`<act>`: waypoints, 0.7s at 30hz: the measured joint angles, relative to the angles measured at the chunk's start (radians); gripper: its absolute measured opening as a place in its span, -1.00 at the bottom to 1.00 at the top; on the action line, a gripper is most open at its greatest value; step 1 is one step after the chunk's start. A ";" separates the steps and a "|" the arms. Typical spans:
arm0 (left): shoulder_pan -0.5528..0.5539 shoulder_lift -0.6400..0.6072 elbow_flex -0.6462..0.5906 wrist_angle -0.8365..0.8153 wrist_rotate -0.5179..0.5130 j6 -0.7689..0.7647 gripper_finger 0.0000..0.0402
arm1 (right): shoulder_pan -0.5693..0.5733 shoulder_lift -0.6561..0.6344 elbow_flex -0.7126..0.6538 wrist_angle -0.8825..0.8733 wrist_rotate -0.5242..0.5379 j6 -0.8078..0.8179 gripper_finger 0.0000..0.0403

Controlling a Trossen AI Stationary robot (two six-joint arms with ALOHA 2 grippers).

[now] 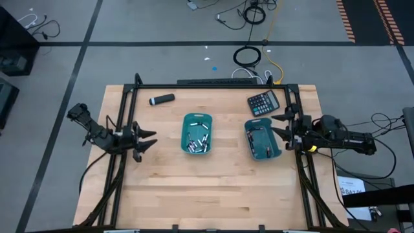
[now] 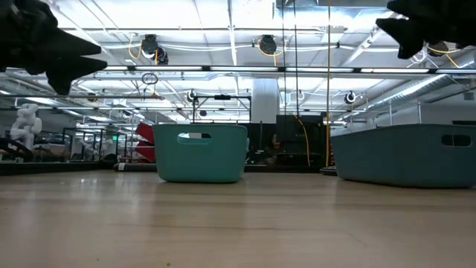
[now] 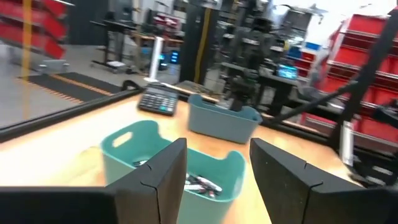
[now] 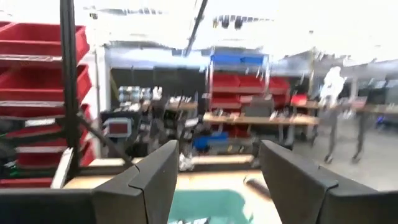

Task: Sort batteries
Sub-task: Return to Home position

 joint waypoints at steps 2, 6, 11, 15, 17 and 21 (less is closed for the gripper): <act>0.000 0.000 0.000 0.003 -0.043 -0.001 -0.07 | 0.000 0.000 0.000 0.046 0.025 -0.046 0.07; 0.000 0.000 0.001 0.018 -0.122 -0.002 -0.07 | 0.000 0.001 0.000 0.057 0.068 -0.043 0.07; 0.001 0.000 0.002 0.022 -0.215 -0.005 -0.07 | 0.000 0.002 0.000 0.054 0.081 -0.010 0.07; 0.001 0.000 0.003 0.028 -0.295 -0.002 -0.07 | 0.000 0.002 0.000 0.042 0.131 -0.076 0.07; 0.001 0.000 0.003 0.028 -0.299 -0.003 -0.07 | 0.000 0.002 0.000 0.040 0.130 -0.076 0.07; 0.001 0.000 0.003 0.029 -0.258 -0.124 -0.07 | 0.000 0.002 0.000 0.041 0.122 -0.077 0.07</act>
